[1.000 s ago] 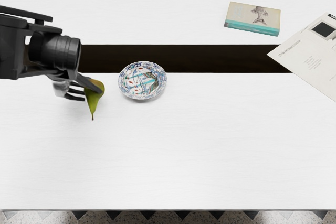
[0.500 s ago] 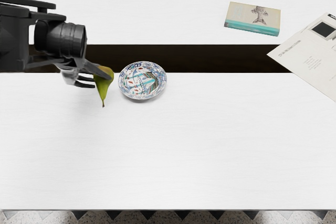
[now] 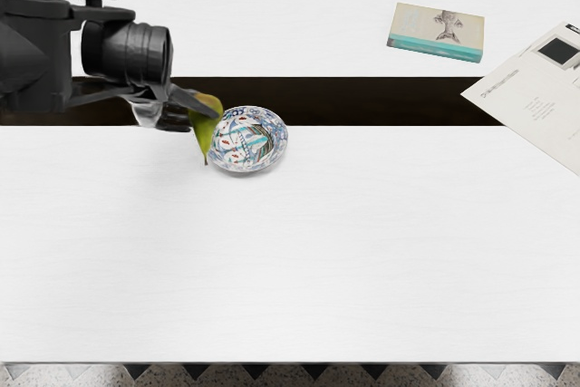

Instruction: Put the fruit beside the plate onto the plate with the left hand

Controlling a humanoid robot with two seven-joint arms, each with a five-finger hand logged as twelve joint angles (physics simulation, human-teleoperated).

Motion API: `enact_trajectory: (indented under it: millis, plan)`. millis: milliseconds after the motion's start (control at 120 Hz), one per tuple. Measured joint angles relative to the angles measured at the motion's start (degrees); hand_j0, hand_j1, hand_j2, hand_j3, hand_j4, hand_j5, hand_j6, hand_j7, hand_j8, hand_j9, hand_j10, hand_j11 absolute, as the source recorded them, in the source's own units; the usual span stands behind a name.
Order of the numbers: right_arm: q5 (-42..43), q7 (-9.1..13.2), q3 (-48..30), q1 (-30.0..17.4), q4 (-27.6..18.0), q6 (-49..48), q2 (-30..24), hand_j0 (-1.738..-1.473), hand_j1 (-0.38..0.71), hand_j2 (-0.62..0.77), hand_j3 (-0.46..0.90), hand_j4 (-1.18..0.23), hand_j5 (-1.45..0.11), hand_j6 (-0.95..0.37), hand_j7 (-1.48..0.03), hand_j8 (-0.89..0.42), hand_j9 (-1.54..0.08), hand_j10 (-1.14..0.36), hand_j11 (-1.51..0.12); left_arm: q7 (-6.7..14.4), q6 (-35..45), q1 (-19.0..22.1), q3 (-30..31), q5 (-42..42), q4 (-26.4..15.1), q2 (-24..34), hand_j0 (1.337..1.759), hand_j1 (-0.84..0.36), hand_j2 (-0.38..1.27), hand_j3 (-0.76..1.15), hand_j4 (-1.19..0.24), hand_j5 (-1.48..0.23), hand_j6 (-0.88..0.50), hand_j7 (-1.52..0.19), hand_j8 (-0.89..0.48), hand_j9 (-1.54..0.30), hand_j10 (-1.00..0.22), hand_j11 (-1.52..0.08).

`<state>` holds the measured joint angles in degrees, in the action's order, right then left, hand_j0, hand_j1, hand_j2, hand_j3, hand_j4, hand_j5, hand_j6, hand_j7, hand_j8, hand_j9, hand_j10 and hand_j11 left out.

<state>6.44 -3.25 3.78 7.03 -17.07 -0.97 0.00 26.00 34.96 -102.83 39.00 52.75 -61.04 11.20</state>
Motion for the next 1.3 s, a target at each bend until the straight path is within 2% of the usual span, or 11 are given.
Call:
enact_trajectory:
  millis: [392, 467, 883, 1108, 1300]
  plan:
    - [0.00, 0.00, 0.00, 0.00, -0.01, 0.00, 0.00, -1.658, -0.33, 0.00, 0.00, -0.01, -0.02, -0.01, -0.02, -0.01, -0.02, -0.01, -0.02, 0.00, -0.01, 0.44, -1.57, -1.16, 1.29, -1.50, 1.658, -0.34, 0.35, 0.00, -0.62, -0.84, -0.41, -0.83, -0.46, -0.83, -0.63, -0.83]
    - [-0.01, 0.00, 0.00, 0.00, 0.00, 0.00, 0.00, -1.658, -0.33, 0.00, 0.00, -0.01, -0.02, -0.01, -0.02, -0.01, -0.02, -0.01, -0.02, 0.02, 0.00, 1.46, -1.64, -1.09, 1.97, -2.75, 1.658, -0.33, 0.41, 0.00, -0.62, -0.84, -0.44, -0.83, -0.49, -0.83, -0.63, -0.83]
    - [-0.01, 0.00, 0.00, 0.00, 0.00, 0.00, 0.00, -1.658, -0.33, 0.00, 0.00, -0.01, -0.02, -0.01, -0.02, -0.01, -0.02, -0.01, -0.02, 0.10, -0.01, 2.64, -1.68, -1.18, 4.01, -3.64, 1.658, -0.33, 0.34, 0.00, -0.61, -0.82, -0.45, -0.81, -0.48, -0.81, -0.62, -0.81]
    - [-0.02, 0.00, 0.00, 0.00, -0.01, 0.00, 0.00, -1.658, -0.33, 0.00, 0.00, -0.01, -0.02, -0.01, -0.02, -0.01, -0.02, -0.01, -0.02, -0.06, 0.03, 2.81, -1.66, -1.33, 4.09, -3.64, 1.658, -0.11, 0.15, 0.00, -0.40, -0.53, -0.34, -0.53, -0.35, -0.52, -0.40, -0.52]
    - [-0.01, 0.00, 0.00, 0.00, 0.00, 0.00, 0.00, -1.658, -0.33, 0.00, 0.00, -0.01, -0.02, -0.01, -0.02, -0.01, -0.02, -0.01, -0.02, -0.15, 0.04, 2.65, -1.80, -1.40, 4.10, -3.74, 1.658, 0.01, 0.09, 0.00, -0.29, -0.38, -0.27, -0.38, -0.27, -0.38, -0.29, -0.38]
